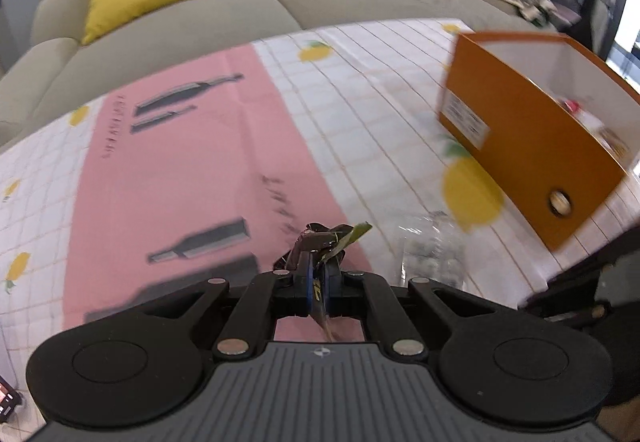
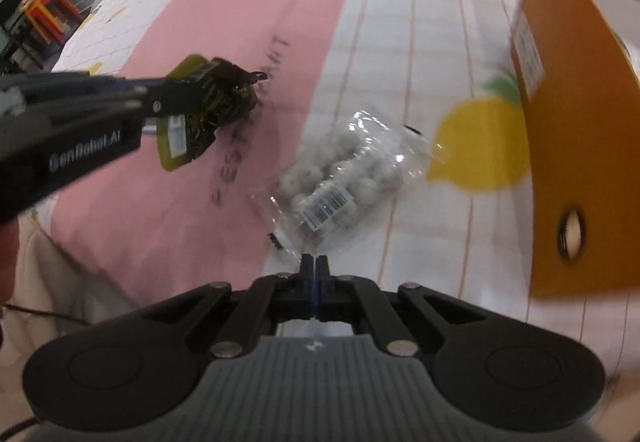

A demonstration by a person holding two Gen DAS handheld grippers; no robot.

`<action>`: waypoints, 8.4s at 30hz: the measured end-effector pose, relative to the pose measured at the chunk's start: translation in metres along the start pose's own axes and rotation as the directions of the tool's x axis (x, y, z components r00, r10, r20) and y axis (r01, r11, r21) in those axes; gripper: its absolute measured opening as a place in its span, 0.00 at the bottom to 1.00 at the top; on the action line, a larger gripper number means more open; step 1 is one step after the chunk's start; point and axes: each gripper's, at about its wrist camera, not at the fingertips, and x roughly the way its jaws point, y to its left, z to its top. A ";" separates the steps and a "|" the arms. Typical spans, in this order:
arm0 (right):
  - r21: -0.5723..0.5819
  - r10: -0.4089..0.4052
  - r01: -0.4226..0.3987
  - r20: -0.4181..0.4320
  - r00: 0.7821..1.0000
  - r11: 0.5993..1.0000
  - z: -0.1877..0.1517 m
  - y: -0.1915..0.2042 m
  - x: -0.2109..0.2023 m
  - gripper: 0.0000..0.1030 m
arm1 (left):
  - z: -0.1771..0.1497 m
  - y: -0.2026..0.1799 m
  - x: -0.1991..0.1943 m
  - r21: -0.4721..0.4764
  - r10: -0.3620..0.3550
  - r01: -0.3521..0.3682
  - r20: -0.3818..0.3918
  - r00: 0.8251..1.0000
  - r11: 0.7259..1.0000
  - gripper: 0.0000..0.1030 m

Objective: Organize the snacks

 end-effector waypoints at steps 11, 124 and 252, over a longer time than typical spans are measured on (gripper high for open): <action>0.025 -0.034 0.035 -0.027 0.999 0.999 -0.014 -0.007 -0.006 0.06 | -0.011 -0.004 -0.006 -0.048 -0.090 0.087 -0.058 0.994 0.995 0.18; 0.010 -0.050 0.051 0.415 0.908 0.999 0.025 -0.017 -0.129 0.56 | 0.067 0.017 -0.065 -0.375 -0.059 0.126 0.185 0.981 0.918 0.57; 0.321 -0.478 0.360 0.468 0.744 0.876 -0.096 0.038 -0.232 0.95 | 0.026 -0.060 -0.163 -0.126 0.093 -0.078 0.120 0.988 0.989 0.81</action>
